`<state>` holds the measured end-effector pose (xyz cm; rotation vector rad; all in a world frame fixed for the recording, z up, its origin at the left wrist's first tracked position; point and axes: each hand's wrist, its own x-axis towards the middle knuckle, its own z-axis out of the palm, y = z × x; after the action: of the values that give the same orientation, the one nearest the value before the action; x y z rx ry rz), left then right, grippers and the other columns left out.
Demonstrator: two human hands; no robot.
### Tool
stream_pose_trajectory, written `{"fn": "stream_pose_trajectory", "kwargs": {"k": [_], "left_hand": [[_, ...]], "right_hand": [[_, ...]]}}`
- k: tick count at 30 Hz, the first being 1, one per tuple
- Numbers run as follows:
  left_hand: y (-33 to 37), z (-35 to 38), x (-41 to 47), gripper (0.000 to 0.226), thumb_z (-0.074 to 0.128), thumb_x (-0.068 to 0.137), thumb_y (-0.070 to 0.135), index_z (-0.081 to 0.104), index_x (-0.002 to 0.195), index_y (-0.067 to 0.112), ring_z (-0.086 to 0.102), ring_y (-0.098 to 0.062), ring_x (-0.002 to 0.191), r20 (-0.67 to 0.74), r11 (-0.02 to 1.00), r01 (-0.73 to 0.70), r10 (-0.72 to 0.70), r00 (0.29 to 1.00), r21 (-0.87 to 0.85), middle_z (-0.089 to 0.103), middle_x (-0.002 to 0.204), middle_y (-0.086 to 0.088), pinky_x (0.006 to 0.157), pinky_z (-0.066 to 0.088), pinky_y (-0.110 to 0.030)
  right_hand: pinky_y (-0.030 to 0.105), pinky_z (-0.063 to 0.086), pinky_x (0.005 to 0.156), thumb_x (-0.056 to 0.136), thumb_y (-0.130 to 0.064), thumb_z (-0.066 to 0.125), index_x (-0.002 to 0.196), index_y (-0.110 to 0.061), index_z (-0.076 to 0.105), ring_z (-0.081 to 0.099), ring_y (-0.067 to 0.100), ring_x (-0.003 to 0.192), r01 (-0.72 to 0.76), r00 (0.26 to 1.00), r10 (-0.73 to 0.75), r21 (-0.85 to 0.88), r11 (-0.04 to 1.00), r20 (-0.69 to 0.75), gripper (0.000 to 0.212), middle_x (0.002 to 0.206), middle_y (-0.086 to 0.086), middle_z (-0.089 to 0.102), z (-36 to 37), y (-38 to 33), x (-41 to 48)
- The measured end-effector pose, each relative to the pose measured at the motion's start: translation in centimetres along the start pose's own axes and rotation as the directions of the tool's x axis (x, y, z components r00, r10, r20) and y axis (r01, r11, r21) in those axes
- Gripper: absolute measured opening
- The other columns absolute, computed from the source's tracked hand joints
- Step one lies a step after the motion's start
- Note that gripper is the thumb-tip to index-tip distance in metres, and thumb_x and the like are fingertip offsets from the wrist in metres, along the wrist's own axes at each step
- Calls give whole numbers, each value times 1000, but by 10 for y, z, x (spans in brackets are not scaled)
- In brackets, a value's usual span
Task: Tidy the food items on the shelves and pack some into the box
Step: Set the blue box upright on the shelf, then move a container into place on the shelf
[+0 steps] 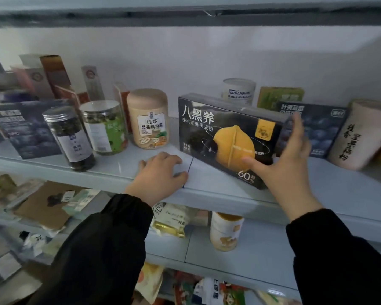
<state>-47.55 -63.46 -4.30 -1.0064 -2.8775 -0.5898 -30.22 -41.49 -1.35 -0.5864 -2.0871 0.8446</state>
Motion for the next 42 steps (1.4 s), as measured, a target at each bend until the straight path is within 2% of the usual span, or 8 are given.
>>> {"fn": "stream_pose_trajectory", "kwargs": {"k": [4,11,19,24,30,36,38,42], "left_hand": [[1,-2,7,59,36,90,60,47,144,38,44,-25,134,44,988,-72,67,997,134,46,138,4,114,27,-54],[-12,-3,12,75,20,81,71,37,151,48,34,-19,135,81,983,-105,93,992,154,39,136,11,114,26,-54],[-14,0,11,76,21,82,73,36,152,49,33,-18,138,46,983,-107,101,994,150,40,141,12,117,24,-55],[-12,1,13,75,24,88,74,15,159,52,4,-25,158,83,969,-81,63,995,231,14,171,9,121,9,-64],[-15,4,18,71,30,97,72,4,160,53,0,-27,160,150,970,-59,23,988,237,6,174,11,122,0,-66],[-10,3,17,73,32,96,71,8,162,49,0,-30,160,131,973,-29,-2,991,231,9,173,9,122,-1,-67],[-12,4,14,81,23,87,79,11,161,49,4,-28,159,112,975,-17,-7,994,221,14,171,9,122,3,-66],[-38,-6,13,95,8,77,87,15,162,46,12,-19,154,74,967,61,-81,994,249,21,168,10,121,12,-61]], "right_hand": [[46,47,106,74,-36,93,162,-31,14,49,41,134,195,980,-195,-250,948,27,119,162,17,15,20,-16,19],[53,36,118,71,-51,89,141,5,44,43,43,132,426,883,-455,-599,678,113,100,140,27,47,70,-34,74],[55,47,104,63,-34,97,147,-8,44,48,45,128,542,832,-475,-602,586,287,103,135,22,52,121,-42,125],[52,50,97,73,-22,90,148,-3,38,48,42,123,597,787,-517,-629,498,338,93,138,21,50,148,-41,152],[49,20,128,99,7,43,164,-1,0,4,44,158,640,769,-452,-556,531,453,78,172,22,2,173,-35,177],[47,30,122,97,12,36,164,-2,-6,-7,42,159,624,780,-424,-523,581,460,80,173,16,-10,179,-38,182],[53,26,123,97,8,44,165,-5,-1,-6,44,158,591,805,-413,-509,626,427,82,173,15,-8,178,-39,176],[58,33,118,85,-20,74,153,-8,39,30,44,146,591,807,-554,-245,769,207,77,153,23,35,190,-36,141]]}}
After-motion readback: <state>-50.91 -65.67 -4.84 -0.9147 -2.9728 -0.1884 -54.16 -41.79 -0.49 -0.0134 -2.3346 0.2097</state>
